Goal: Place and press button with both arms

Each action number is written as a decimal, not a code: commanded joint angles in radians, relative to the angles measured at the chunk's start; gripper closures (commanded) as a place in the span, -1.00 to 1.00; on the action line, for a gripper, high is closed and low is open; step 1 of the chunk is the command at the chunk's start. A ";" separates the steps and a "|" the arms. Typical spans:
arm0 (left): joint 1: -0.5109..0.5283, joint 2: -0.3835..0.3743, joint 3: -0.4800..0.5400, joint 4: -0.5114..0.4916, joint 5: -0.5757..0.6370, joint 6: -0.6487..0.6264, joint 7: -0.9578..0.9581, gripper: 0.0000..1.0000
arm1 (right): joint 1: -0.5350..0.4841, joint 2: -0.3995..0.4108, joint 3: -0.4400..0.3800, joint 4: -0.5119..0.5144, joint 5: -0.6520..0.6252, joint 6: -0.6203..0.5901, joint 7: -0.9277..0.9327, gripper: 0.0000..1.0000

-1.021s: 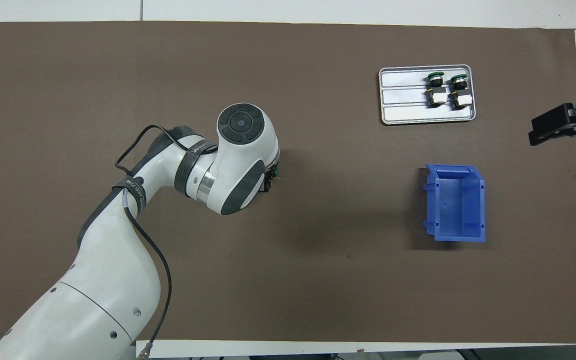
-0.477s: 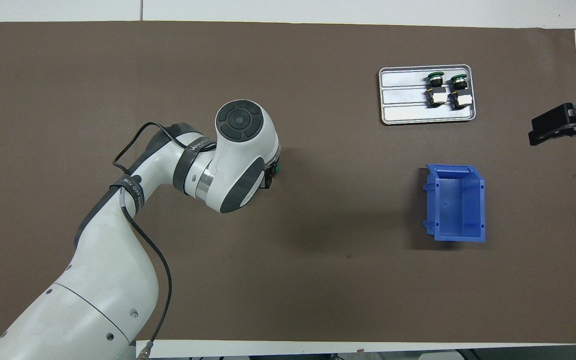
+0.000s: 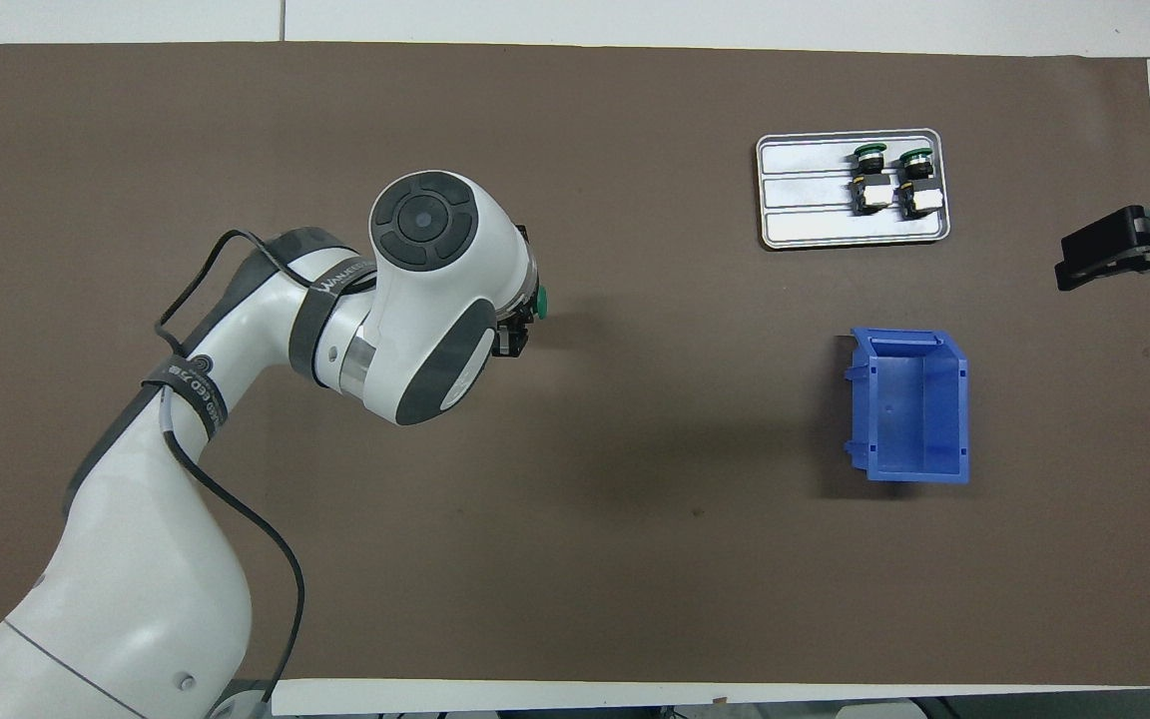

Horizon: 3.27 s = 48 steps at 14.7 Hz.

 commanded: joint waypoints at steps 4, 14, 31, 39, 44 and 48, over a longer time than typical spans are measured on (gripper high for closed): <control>0.010 -0.059 0.001 -0.065 -0.033 -0.003 0.044 0.89 | -0.014 -0.024 0.010 -0.031 -0.001 0.015 -0.017 -0.97; 0.126 -0.095 0.001 -0.167 -0.629 0.050 0.552 0.91 | -0.014 -0.024 0.010 -0.031 -0.001 0.015 -0.017 -0.97; 0.143 -0.140 -0.001 -0.295 -0.959 0.218 0.741 1.00 | -0.014 -0.024 0.010 -0.031 -0.001 0.015 -0.017 -0.97; 0.204 -0.148 -0.001 -0.383 -1.333 0.103 0.975 1.00 | -0.014 -0.024 0.010 -0.031 -0.001 0.015 -0.017 -0.97; 0.247 -0.148 -0.001 -0.469 -1.597 0.034 1.269 1.00 | -0.014 -0.024 0.010 -0.031 -0.001 0.015 -0.017 -0.97; 0.238 -0.112 -0.001 -0.472 -1.717 0.008 1.383 1.00 | -0.014 -0.024 0.010 -0.031 -0.001 0.015 -0.017 -0.97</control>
